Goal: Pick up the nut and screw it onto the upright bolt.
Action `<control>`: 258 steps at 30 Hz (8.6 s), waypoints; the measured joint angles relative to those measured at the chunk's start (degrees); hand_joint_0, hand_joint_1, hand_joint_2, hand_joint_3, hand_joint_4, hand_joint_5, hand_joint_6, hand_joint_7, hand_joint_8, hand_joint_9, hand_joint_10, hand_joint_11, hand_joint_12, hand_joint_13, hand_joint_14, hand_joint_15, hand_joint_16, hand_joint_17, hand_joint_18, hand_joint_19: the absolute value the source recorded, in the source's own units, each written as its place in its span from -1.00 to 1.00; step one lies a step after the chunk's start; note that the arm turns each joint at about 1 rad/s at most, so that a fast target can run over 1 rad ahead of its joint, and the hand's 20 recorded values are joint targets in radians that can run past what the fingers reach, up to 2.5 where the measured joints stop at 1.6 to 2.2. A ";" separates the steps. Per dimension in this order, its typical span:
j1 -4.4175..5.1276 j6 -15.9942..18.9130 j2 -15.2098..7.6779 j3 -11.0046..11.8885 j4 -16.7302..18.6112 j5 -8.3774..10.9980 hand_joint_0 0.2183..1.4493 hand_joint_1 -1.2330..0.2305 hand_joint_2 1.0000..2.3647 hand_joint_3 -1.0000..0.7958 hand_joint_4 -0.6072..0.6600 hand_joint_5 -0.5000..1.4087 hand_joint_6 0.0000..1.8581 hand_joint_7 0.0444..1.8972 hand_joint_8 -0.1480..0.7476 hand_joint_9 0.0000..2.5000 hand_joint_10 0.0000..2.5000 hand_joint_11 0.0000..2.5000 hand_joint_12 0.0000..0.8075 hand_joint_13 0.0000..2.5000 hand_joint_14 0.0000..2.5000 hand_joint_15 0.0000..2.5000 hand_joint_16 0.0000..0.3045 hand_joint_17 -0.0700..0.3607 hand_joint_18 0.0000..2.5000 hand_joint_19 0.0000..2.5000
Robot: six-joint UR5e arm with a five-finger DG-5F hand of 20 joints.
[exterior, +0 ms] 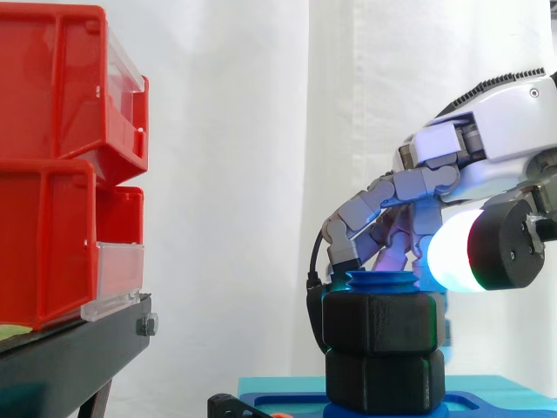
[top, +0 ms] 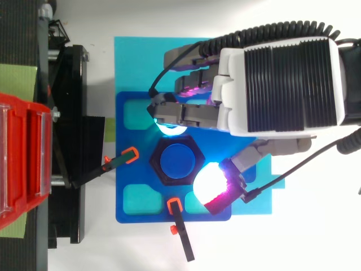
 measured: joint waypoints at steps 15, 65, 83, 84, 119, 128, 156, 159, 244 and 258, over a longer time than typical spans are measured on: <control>-0.95 -1.32 0.01 4.67 -3.88 -0.15 -0.50 0.28 -1.00 -0.44 0.27 -0.45 -0.46 0.24 -0.02 0.17 -1.00 -1.00 -0.60 -0.33 -1.00 -1.00 -0.94 -0.57 -0.66 -1.00; 0.39 2.90 0.00 -2.37 8.81 -1.97 -0.54 0.38 -1.00 -0.44 0.39 -0.55 -0.46 -0.02 -0.12 -0.38 -1.00 -1.00 -0.35 -0.73 -1.00 -1.00 -0.82 -0.39 -1.00 -1.00; -0.01 2.87 0.00 -2.32 8.62 -2.10 -0.51 0.36 -1.00 -0.44 0.28 -0.49 -0.46 0.27 -0.07 -0.26 -1.00 -1.00 -0.40 -0.64 -1.00 -1.00 -0.86 -0.45 -0.98 -1.00; -0.06 2.85 0.00 -2.32 8.60 -2.09 -0.50 0.35 -1.00 -0.44 0.26 -0.48 -0.46 0.30 -0.06 -0.25 -1.00 -1.00 -0.41 -0.62 -1.00 -1.00 -0.87 -0.46 -0.96 -1.00; -2.03 1.51 0.00 -0.66 4.26 -3.61 -0.50 0.34 -1.00 -0.44 0.21 -0.45 -0.46 0.29 -0.05 -0.02 -1.00 -1.00 -0.49 -0.46 -1.00 -1.00 -0.89 -0.51 -0.79 -1.00; -2.31 1.49 0.00 -0.65 4.19 -3.61 -0.54 0.38 -1.00 -0.44 0.39 -0.51 -0.46 -0.03 -0.11 -0.12 -1.00 -1.00 -0.43 -0.53 -1.00 -1.00 -0.86 -0.45 -0.87 -1.00; -1.62 1.53 0.00 -0.79 4.46 -3.62 -0.54 0.36 -1.00 -0.44 0.42 -0.51 -0.46 -0.03 -0.12 -0.26 -1.00 -1.00 -0.35 -0.66 -1.00 -1.00 -0.81 -0.37 -0.99 -1.00; -1.47 1.58 0.00 -0.80 4.55 -3.62 -0.54 0.36 -1.00 -0.44 0.42 -0.51 -0.46 -0.05 -0.13 -0.29 -1.00 -1.00 -0.34 -0.67 -1.00 -1.00 -0.81 -0.37 -1.00 -1.00; -5.99 3.04 9.74 0.78 -9.68 -3.84 -0.60 0.34 -1.00 -0.44 0.14 -0.74 -0.46 -0.28 -0.23 -1.00 -1.00 -1.00 -0.16 -1.00 -1.00 -1.00 -0.70 -0.20 -1.00 -1.00; -5.54 21.89 9.75 -1.43 -9.51 1.04 -0.60 0.33 -1.00 -0.44 0.14 -0.74 -0.46 -0.31 -0.25 -1.00 -1.00 -1.00 -0.16 -1.00 -1.00 -1.00 -0.69 -0.19 -1.00 -1.00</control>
